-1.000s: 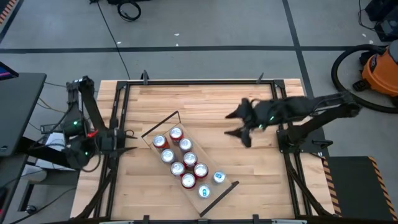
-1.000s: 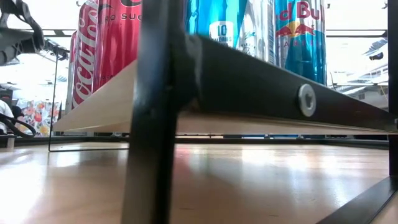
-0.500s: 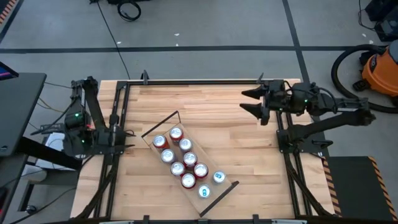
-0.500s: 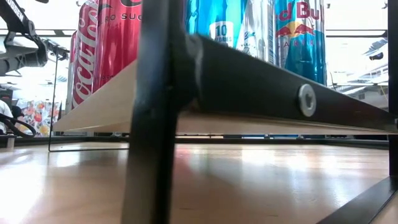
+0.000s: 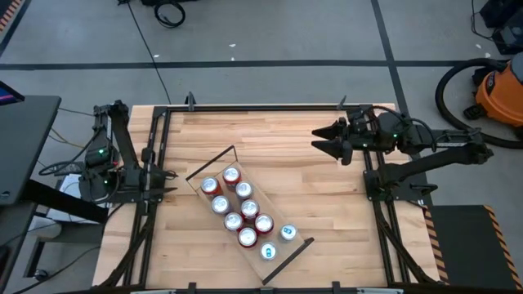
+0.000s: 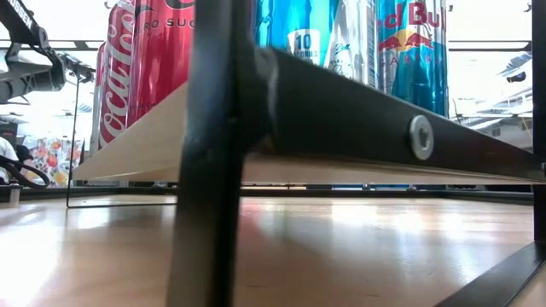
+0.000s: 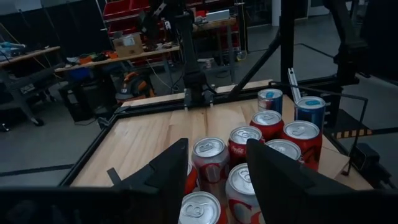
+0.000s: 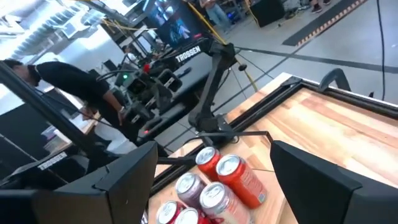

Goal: Place canned beverage on shelf
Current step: Return to Home Position

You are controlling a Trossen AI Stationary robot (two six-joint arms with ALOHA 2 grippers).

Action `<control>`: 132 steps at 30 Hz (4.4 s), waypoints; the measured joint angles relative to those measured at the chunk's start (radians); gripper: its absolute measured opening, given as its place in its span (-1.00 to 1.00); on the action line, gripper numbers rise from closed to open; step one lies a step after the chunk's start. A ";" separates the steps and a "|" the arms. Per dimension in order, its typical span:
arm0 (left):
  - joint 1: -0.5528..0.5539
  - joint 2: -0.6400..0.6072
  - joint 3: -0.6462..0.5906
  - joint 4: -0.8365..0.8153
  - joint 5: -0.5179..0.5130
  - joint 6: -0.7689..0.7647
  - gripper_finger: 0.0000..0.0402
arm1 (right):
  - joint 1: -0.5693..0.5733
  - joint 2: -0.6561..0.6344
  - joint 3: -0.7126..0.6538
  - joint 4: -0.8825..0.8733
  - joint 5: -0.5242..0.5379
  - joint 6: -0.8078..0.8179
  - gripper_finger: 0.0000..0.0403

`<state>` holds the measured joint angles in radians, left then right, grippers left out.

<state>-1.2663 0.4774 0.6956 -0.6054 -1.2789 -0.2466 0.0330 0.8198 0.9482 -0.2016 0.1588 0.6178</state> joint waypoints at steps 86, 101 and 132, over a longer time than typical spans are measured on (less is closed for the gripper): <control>0.743 -0.169 -0.688 1.093 0.942 0.191 -0.15 | -0.145 -0.637 -0.942 0.414 0.106 -0.199 0.60; 0.743 -0.169 -0.688 1.105 0.949 0.221 -0.14 | -0.146 -0.637 -0.942 0.411 0.102 -0.201 0.60; 0.743 -0.170 -0.689 1.109 0.949 0.224 -0.14 | -0.146 -0.637 -0.942 0.402 0.099 -0.201 0.60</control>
<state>-0.5236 0.3077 0.0071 0.5037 -0.3294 -0.0223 -0.1131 0.1829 0.0063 0.2005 0.2577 0.4164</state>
